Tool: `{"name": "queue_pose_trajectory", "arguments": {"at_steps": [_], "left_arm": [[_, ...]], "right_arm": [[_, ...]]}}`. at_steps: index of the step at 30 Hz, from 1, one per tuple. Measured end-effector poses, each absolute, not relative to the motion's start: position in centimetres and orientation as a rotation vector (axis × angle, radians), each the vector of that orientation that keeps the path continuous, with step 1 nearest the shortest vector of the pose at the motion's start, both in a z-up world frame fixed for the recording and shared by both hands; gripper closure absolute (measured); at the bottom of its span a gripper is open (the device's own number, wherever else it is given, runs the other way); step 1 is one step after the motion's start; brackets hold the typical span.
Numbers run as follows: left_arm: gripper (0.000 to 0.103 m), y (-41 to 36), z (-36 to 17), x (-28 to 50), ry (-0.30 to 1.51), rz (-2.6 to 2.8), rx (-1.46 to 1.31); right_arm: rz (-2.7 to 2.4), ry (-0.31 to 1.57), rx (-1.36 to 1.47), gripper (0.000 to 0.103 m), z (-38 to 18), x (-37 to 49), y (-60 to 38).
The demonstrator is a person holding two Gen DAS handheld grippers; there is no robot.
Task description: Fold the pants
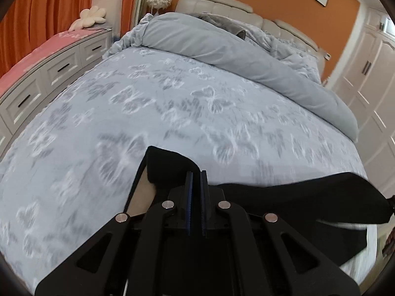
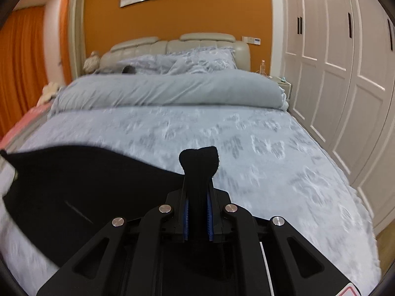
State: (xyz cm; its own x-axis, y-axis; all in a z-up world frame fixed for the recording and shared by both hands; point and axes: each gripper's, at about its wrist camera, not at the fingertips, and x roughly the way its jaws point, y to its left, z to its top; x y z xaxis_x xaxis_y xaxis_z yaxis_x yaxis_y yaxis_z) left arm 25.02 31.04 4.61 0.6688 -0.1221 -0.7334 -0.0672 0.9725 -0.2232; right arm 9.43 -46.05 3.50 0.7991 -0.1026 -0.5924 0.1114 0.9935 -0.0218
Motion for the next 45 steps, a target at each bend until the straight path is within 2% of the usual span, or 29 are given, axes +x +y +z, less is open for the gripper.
{"name": "queue_pose_trajectory", "arguments": {"at_steps": [3, 7, 9, 10, 12, 13, 14, 15, 16, 17, 23, 24, 25, 28, 30, 32, 36, 37, 38, 39, 40, 43, 45], "left_arm": [[0.099, 32.7, 1.5, 19.9, 0.896, -0.008, -0.256], [0.098, 33.9, -4.6, 16.9, 1.009, 0.059, -0.250], [0.097, 34.6, -7.2, 15.6, 1.048, 0.100, -0.280], [0.097, 34.8, -7.7, 15.2, 1.057, 0.104, -0.309], [0.092, 35.5, -7.7, 13.9, 1.042, 0.091, -0.404], [0.086, 35.5, -7.2, 13.5, 1.024, 0.075, -0.431], [0.065, 35.4, -6.5, 13.0, 1.005, 0.061, -0.449], [0.033, 35.1, -5.5, 12.5, 0.976, 0.051, -0.457], [0.019, 34.8, -4.8, 12.3, 0.949, 0.051, -0.457], [0.010, 34.4, -4.2, 12.0, 0.919, 0.064, -0.456], [0.010, 33.3, -5.5, 14.8, 0.973, 0.114, -0.554], [0.014, 33.2, -6.6, 15.8, 1.017, 0.130, -0.579], [0.025, 33.0, -7.5, 16.3, 1.043, 0.135, -0.599], [0.042, 32.4, -9.5, 16.8, 1.112, 0.157, -0.627], [0.046, 32.2, -10.0, 16.7, 1.111, 0.178, -0.615], [0.047, 32.0, -10.0, 16.6, 1.112, 0.184, -0.596], [0.047, 31.8, -10.3, 16.7, 1.122, 0.204, -0.582], [0.047, 31.7, -10.3, 16.8, 1.122, 0.210, -0.570], [0.048, 31.5, -10.4, 16.9, 1.123, 0.217, -0.555], [0.051, 31.3, -10.3, 17.0, 1.121, 0.229, -0.537], [0.053, 31.2, -10.3, 17.0, 1.119, 0.237, -0.521], [0.053, 31.3, -10.3, 16.9, 1.111, 0.215, -0.512], [0.053, 31.8, -10.3, 16.5, 1.109, 0.188, -0.525]], "right_arm": [[-0.122, 0.713, 0.027, 0.093, 0.4, 5.5, -46.5], [-0.167, 0.858, 0.073, 0.089, -5.8, 3.1, -47.7], [-0.203, 0.913, 0.112, 0.075, -8.4, 2.1, -48.0], [-0.237, 0.924, 0.116, 0.070, -9.1, 1.6, -48.2], [-0.292, 0.896, 0.129, 0.052, -8.9, 0.1, -48.3], [-0.301, 0.869, 0.147, 0.047, -8.3, -0.8, -48.2], [-0.316, 0.830, 0.171, 0.041, -7.4, -2.1, -48.1], [-0.322, 0.788, 0.194, 0.039, -6.5, -3.2, -47.9], [-0.321, 0.764, 0.210, 0.039, -5.9, -3.8, -48.0], [-0.315, 0.733, 0.238, 0.038, -5.2, -4.7, -47.8], [-0.236, 0.683, 0.398, 0.035, -3.6, -5.9, -45.3], [-0.229, 0.694, 0.405, 0.035, -3.8, -5.5, -44.7], [-0.224, 0.718, 0.423, 0.035, -3.9, -4.9, -44.0], [-0.194, 0.764, 0.507, 0.035, -4.6, -3.4, -42.5], [-0.202, 0.789, 0.511, 0.035, -4.8, -2.3, -41.7], [-0.257, 0.826, 0.486, 0.035, -5.6, -0.8, -41.8], [-0.312, 0.877, 0.663, 0.036, -9.0, 2.3, -44.8], [-0.324, 0.884, 0.680, 0.043, -9.6, 2.8, -45.3], [-0.346, 0.892, 0.680, 0.082, -10.4, 3.7, -45.8], [-0.359, 0.893, 0.665, 0.099, -10.7, 4.4, -46.1], [-0.356, 0.856, 0.663, 0.099, -10.3, 4.6, -46.4], [-0.209, 0.541, 0.641, 0.099, -3.9, 2.4, -46.0], [-0.153, 0.449, 0.578, 0.099, -1.5, 0.9, -45.5]]}}
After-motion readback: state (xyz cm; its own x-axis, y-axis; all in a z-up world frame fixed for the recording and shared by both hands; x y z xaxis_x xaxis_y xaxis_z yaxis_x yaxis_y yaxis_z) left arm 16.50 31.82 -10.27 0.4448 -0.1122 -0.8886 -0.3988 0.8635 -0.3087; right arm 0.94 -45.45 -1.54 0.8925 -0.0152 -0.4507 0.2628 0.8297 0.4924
